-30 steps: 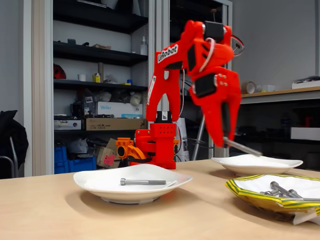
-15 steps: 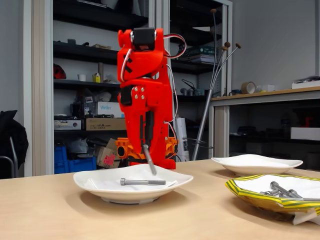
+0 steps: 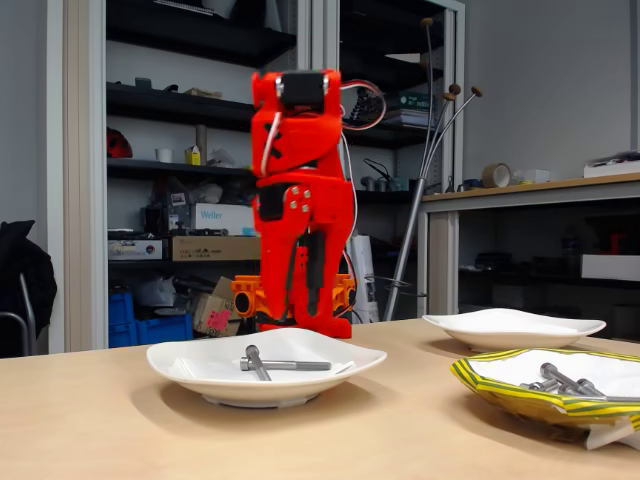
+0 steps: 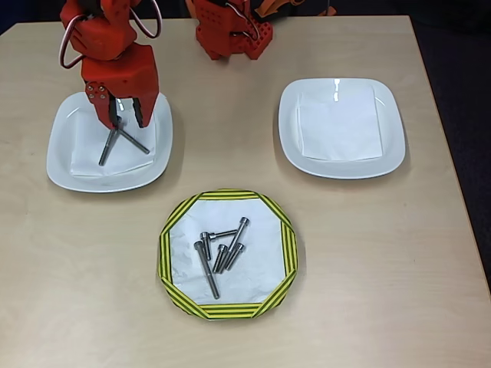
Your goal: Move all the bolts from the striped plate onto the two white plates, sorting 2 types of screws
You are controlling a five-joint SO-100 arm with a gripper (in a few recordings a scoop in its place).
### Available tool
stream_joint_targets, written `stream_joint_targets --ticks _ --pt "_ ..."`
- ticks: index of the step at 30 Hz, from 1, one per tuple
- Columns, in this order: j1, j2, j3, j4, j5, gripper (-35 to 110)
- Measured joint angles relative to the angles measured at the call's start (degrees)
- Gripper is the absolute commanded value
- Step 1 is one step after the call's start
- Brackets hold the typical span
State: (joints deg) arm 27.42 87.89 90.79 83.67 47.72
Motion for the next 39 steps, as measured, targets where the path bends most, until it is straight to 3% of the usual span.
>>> stream_joint_targets --ticks 7,16,20,39 --pt "-16.4 -9.2 -14.0 -3.8 11.0 14" --pt "-29.1 -15.3 -15.3 -14.2 42.3 17" --pt "-31.0 -16.3 -15.1 -18.0 50.9 17" --pt "-34.2 -21.5 -11.1 -28.5 57.7 15"
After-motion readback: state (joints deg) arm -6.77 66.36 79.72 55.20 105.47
